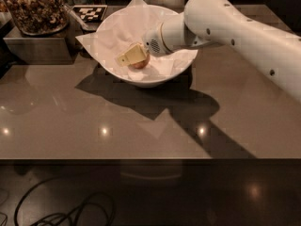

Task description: Pick apple from white bowl

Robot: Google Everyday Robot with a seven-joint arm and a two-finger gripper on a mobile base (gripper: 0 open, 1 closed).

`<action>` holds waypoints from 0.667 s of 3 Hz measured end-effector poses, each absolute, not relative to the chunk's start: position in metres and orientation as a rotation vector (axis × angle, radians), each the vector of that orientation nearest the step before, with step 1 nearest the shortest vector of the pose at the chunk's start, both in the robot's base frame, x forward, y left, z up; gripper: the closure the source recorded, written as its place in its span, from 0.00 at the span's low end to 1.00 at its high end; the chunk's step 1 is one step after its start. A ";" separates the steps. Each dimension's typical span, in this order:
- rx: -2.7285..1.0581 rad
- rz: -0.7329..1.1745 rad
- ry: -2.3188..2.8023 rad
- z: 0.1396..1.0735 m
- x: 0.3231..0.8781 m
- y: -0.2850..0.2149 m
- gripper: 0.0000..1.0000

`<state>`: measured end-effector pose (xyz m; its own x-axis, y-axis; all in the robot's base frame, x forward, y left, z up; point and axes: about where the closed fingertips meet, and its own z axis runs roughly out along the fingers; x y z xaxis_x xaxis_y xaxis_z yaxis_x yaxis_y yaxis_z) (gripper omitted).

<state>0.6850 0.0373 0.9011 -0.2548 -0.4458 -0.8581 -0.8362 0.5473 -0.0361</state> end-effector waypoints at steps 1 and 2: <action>-1.043 0.540 1.903 0.892 0.694 0.043 0.16; -1.016 0.507 1.929 0.884 0.703 0.036 0.13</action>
Offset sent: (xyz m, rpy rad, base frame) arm 0.0310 -0.0155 -0.0256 -0.0451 0.0160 -0.0989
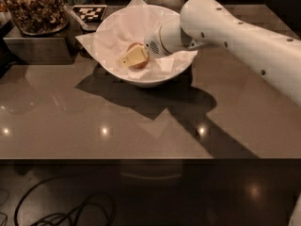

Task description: Pick apple from white bowl

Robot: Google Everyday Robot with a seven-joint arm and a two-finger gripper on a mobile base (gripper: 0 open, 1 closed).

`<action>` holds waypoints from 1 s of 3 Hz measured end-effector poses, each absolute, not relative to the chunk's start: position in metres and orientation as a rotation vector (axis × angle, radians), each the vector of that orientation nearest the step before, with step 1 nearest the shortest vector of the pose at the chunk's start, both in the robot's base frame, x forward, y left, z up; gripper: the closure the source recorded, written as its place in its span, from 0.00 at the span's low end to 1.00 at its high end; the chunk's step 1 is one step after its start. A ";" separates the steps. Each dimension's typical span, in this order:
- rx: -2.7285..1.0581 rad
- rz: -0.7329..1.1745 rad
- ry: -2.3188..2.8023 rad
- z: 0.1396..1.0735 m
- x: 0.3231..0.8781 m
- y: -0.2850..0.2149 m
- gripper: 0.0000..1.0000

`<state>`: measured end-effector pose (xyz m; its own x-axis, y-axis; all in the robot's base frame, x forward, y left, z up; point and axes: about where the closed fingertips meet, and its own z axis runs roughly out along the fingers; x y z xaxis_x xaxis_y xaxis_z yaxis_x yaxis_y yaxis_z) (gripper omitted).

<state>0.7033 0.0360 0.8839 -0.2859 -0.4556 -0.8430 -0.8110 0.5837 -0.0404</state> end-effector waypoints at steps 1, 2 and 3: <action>-0.996 0.483 1.946 0.879 0.709 0.031 0.13; -0.971 0.453 1.961 0.873 0.715 0.027 0.13; -0.955 0.439 1.974 0.867 0.717 0.028 0.29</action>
Offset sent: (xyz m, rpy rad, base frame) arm 0.0205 -0.0193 -0.0163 -0.0345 -0.0073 -0.1034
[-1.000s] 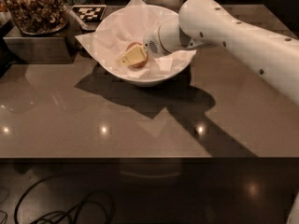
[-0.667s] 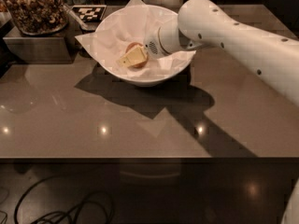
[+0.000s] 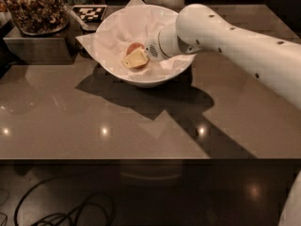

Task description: Pick apple from white bowl

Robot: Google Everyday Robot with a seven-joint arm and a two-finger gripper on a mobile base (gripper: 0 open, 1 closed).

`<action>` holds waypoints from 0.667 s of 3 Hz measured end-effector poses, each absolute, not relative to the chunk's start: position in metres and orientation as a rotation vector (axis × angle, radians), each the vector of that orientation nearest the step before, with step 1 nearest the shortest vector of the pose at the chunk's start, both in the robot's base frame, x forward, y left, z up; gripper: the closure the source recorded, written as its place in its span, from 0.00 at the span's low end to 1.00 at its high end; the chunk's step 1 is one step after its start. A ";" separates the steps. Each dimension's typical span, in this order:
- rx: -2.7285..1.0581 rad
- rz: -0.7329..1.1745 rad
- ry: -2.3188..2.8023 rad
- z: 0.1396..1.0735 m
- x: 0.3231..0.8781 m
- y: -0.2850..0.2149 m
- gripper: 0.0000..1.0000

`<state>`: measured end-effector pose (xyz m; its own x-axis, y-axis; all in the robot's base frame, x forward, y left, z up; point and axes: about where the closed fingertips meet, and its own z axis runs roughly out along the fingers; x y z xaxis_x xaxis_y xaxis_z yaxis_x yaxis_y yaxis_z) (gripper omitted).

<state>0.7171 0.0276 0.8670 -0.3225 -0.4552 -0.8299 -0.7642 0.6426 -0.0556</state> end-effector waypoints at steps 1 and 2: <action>-0.936 0.427 1.995 0.859 0.717 0.028 0.51; -0.913 0.418 2.010 0.853 0.718 0.026 0.74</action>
Offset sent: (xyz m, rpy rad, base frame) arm 0.0029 -0.0079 -0.0205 -0.0076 0.0246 -0.0799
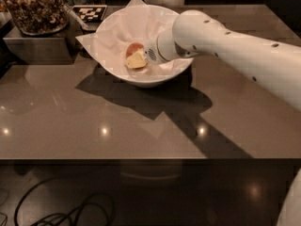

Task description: Pick apple from white bowl

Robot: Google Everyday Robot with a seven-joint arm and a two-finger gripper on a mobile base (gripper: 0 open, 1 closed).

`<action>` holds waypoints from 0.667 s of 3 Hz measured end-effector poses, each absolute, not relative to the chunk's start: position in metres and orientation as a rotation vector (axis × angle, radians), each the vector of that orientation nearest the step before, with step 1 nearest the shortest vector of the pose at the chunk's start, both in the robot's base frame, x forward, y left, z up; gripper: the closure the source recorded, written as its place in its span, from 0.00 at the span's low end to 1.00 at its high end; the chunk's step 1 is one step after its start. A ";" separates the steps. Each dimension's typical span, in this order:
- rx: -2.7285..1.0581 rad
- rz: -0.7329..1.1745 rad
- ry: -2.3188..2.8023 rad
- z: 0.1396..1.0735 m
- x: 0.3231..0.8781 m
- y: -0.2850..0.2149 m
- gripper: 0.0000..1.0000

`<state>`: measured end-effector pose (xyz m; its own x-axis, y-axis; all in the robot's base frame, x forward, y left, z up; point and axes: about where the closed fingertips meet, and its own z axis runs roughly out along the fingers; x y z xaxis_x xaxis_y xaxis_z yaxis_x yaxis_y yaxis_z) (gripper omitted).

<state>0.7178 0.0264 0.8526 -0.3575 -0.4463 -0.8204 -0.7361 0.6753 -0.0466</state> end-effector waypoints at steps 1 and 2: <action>-0.898 0.459 2.010 0.852 0.717 0.023 0.97; -0.893 0.564 2.006 0.847 0.715 0.019 1.00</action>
Offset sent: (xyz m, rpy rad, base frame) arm -0.0196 -0.0489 0.0719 0.5252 0.0621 0.3074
